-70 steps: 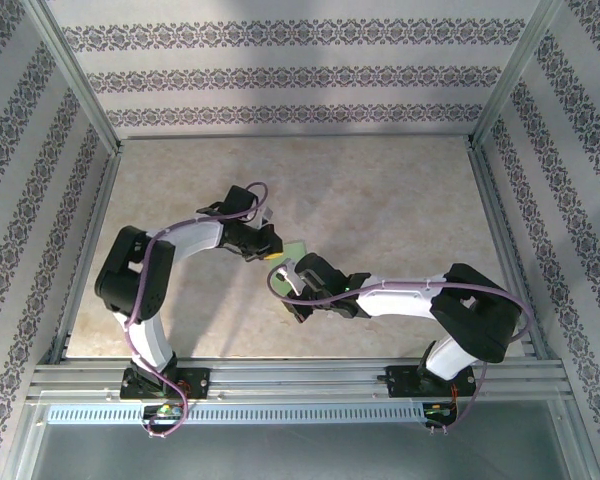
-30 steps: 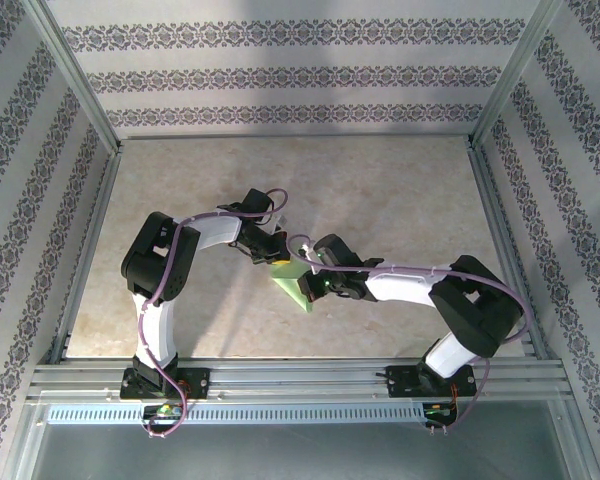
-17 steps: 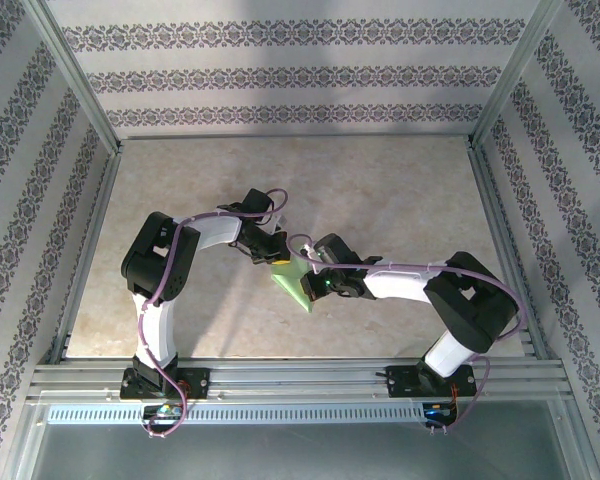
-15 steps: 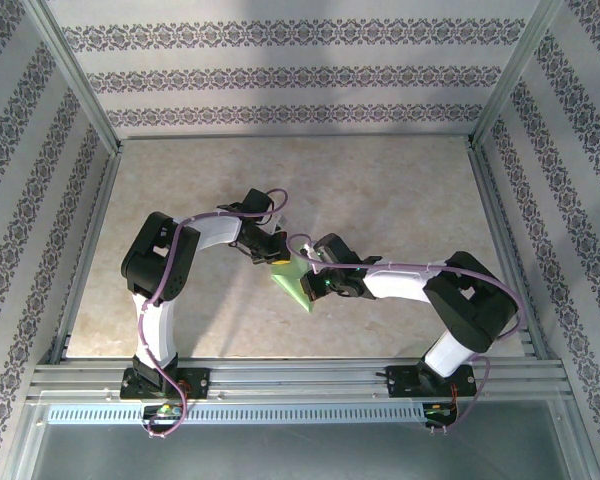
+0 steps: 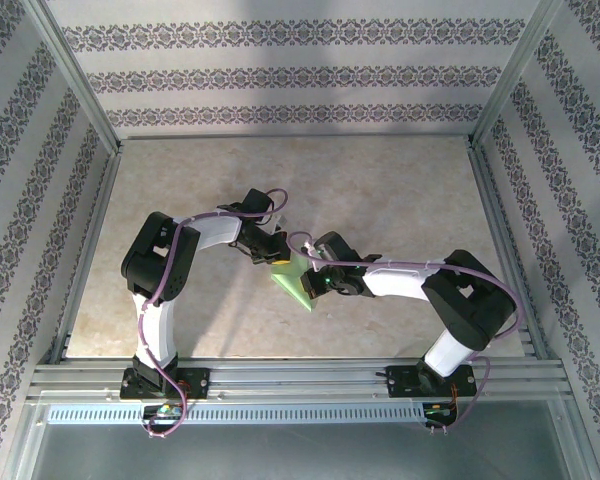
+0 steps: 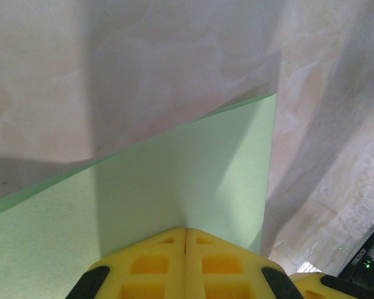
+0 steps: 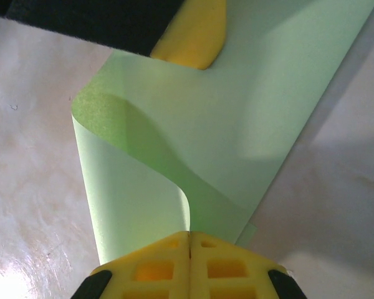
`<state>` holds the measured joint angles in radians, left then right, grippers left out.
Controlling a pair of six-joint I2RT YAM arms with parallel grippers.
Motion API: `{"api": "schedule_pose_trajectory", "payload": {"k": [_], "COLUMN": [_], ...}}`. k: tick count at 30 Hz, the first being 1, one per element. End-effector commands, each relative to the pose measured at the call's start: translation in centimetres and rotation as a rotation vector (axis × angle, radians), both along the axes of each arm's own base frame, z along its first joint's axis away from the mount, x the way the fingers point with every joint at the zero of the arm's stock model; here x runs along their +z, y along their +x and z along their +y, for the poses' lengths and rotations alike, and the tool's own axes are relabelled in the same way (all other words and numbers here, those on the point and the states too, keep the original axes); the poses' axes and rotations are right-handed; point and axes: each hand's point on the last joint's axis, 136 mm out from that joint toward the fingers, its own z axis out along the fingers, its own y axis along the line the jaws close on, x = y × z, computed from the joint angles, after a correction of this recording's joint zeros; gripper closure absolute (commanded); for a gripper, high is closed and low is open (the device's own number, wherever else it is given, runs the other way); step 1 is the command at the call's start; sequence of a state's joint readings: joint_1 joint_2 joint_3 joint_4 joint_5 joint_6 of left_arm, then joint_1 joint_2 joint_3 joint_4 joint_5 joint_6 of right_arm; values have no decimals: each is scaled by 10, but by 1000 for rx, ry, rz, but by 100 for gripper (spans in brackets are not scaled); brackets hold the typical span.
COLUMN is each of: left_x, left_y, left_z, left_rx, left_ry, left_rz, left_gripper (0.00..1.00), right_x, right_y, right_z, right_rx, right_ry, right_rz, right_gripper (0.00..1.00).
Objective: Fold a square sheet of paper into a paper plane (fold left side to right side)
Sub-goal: Third fold the triangle at the center of the table.
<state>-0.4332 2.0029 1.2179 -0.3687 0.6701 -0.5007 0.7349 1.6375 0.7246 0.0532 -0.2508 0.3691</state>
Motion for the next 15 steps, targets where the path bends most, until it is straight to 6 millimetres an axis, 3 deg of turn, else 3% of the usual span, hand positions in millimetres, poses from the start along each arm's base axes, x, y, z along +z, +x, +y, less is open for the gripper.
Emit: {"api": "schedule_pose_trajectory", "payload": {"k": [1,15], "left_x": [-33,-33], "left_y": [-26,-26], "left_z": [12,12], "left_rx": [-27,-27], "left_ry": [117,119], "left_rz": [80,80], "left_gripper": [97,96], "right_x": [1,-11], "right_y": [7,4], "right_z": [1,2], "right_rx": [-19,-11], "right_ry": [-1,-9], "right_rz": [-4,32], "right_gripper": [100,100]}}
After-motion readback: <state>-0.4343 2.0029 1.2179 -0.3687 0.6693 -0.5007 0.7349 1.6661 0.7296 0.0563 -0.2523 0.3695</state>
